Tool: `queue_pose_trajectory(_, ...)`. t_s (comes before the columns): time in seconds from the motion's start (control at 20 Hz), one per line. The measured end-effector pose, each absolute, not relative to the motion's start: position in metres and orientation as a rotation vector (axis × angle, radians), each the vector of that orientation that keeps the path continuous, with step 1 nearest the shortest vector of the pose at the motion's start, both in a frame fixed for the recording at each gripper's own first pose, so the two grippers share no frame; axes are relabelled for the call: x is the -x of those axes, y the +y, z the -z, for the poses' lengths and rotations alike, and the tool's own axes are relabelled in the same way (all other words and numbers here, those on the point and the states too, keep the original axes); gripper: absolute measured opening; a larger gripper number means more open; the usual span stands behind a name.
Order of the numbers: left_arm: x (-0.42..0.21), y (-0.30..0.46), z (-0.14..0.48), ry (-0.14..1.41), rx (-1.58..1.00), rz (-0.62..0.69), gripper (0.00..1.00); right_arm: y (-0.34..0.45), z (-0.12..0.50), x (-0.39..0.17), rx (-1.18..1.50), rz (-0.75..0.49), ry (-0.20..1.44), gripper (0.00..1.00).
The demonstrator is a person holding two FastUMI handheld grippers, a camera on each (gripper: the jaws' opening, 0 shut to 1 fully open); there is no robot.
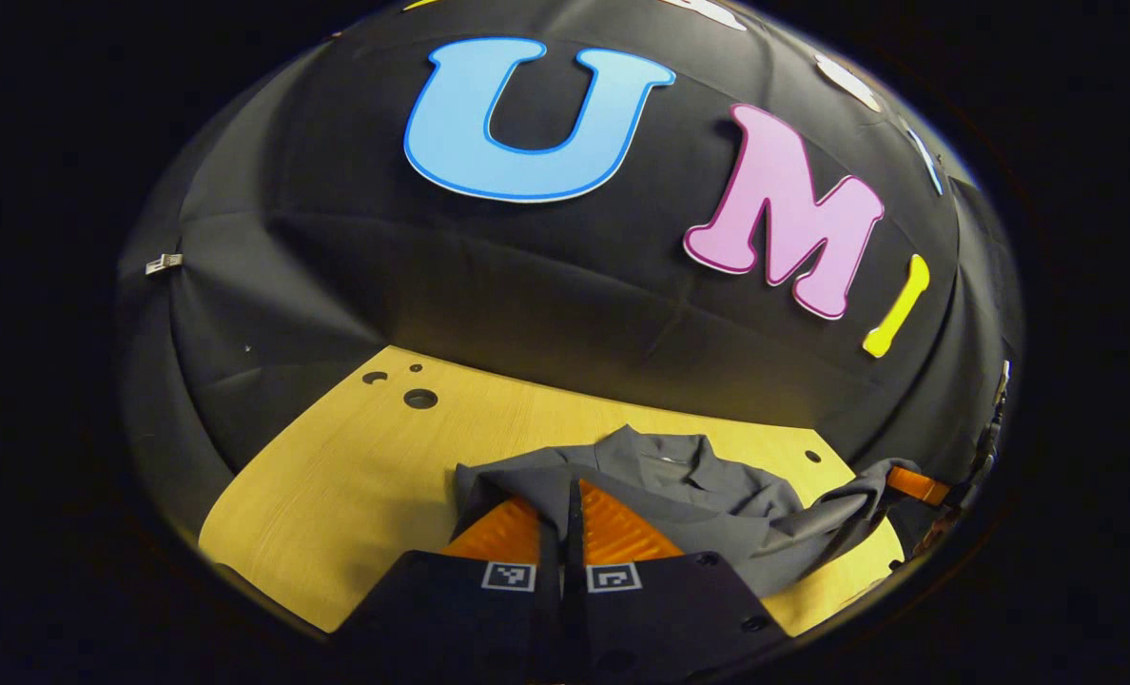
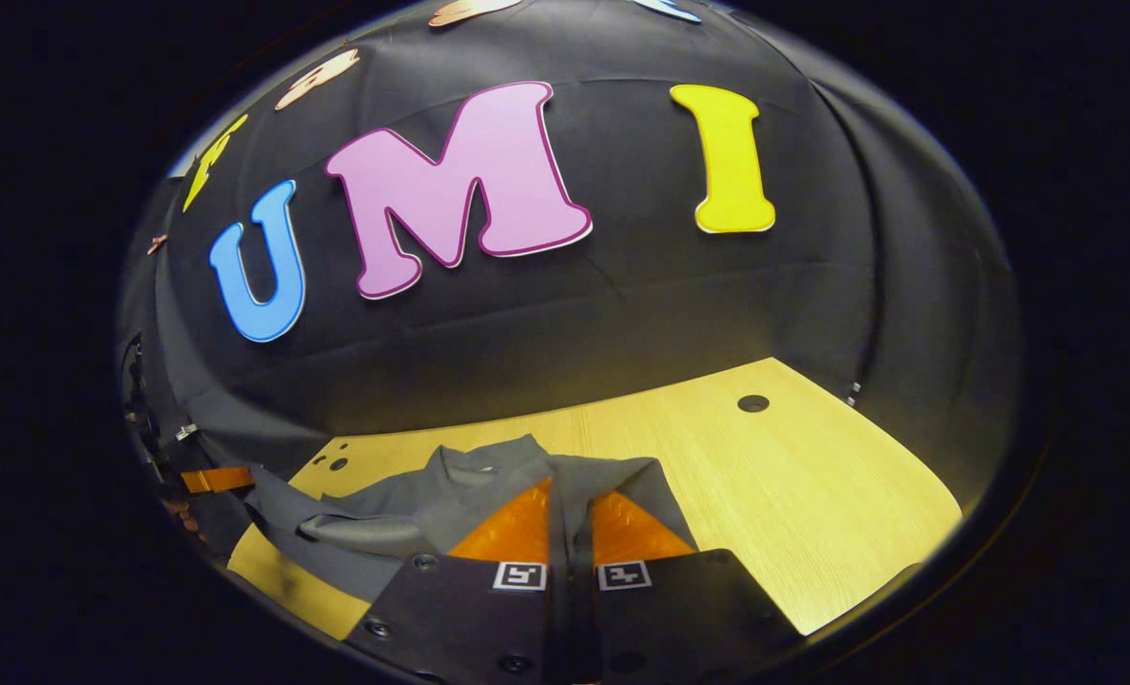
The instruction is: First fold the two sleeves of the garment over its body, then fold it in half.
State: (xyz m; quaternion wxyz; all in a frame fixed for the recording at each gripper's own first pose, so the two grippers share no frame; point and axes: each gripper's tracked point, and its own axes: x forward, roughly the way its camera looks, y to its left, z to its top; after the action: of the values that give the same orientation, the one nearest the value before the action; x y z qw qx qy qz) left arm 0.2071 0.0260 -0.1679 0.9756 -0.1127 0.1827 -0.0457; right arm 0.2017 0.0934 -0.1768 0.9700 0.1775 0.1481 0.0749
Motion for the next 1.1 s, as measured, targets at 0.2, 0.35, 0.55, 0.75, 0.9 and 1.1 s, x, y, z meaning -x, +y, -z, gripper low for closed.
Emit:
queue_pose_trajectory(0.2, -0.259, 0.026, 0.180, 0.325, 0.208, 0.076, 0.05, 0.101, 0.191, -0.251, -0.323, -0.139, 0.284, 0.05)
queue_pose_trajectory(0.35, -0.294, 0.027, 0.196, 0.339, 0.174, 0.064, 0.05, 0.108, 0.218, -0.283, -0.332, -0.130, 0.322, 0.05)
queue_pose_trajectory(0.55, -0.325, 0.029, 0.231, 0.407, 0.157, 0.039, 0.05, 0.108, 0.260, -0.314, -0.387, -0.077, 0.417, 0.05)
queue_pose_trajectory(0.75, -0.336, 0.029, 0.276, 0.503, 0.128, 0.010, 0.05, 0.113, 0.306, -0.326, -0.410, -0.043, 0.544, 0.05)
queue_pose_trajectory(0.9, -0.335, 0.030, 0.297, 0.556, 0.146, -0.019, 0.05, 0.118, 0.334, -0.327, -0.403, -0.031, 0.613, 0.06)
queue_pose_trajectory(1.1, -0.331, 0.034, 0.318, 0.622, 0.133, -0.046, 0.22, 0.121, 0.343, -0.327, -0.422, -0.036, 0.642, 0.13)
